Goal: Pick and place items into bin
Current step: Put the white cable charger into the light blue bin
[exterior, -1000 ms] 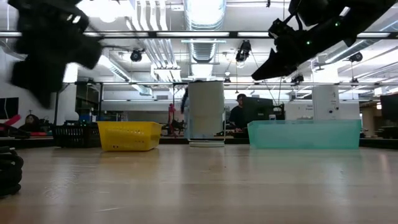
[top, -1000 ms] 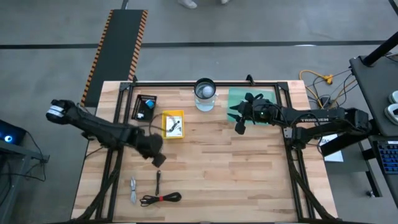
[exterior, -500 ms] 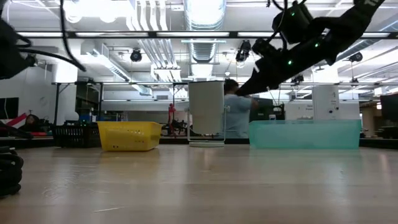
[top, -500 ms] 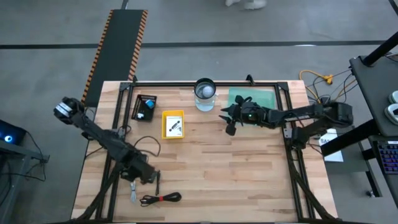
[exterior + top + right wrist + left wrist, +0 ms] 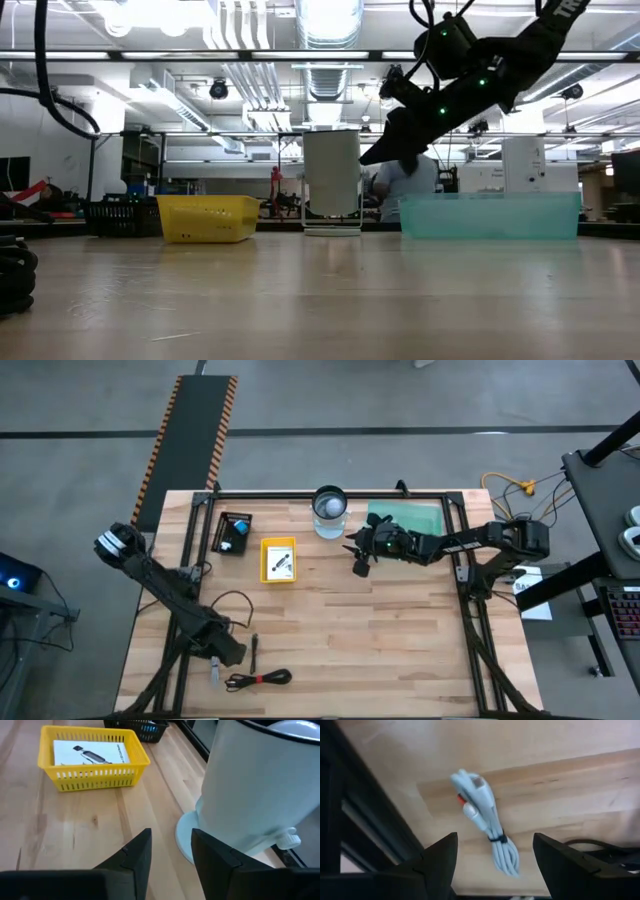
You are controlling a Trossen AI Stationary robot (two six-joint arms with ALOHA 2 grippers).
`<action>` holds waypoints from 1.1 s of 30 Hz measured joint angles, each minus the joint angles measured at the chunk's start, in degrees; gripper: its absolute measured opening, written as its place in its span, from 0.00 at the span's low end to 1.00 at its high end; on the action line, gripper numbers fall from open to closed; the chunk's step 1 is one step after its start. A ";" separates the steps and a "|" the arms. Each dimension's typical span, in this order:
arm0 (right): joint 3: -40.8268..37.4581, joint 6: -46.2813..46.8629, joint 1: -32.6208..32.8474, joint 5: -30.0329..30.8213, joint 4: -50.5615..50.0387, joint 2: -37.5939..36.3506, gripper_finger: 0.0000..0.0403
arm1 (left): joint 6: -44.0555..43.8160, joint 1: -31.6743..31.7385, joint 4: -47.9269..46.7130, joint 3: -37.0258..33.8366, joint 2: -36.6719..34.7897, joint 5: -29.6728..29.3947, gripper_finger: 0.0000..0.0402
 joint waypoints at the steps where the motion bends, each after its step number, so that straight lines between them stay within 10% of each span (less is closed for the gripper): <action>1: 0.00 0.00 0.00 0.00 -0.02 -0.02 0.31 | 0.80 0.00 0.16 0.00 0.60 -0.24 0.60; 12: -0.13 -0.08 0.40 -0.02 -1.35 -0.81 0.30 | 5.39 -0.07 0.88 -0.90 5.06 1.89 0.57; 24: -0.15 -0.31 0.61 -0.02 -1.49 -0.83 0.28 | 17.63 -0.07 4.50 -1.05 5.31 2.01 0.05; 33: -0.18 -0.31 0.61 -0.02 -3.05 -0.85 0.27 | 26.84 -0.02 1.55 -1.15 3.26 1.58 0.01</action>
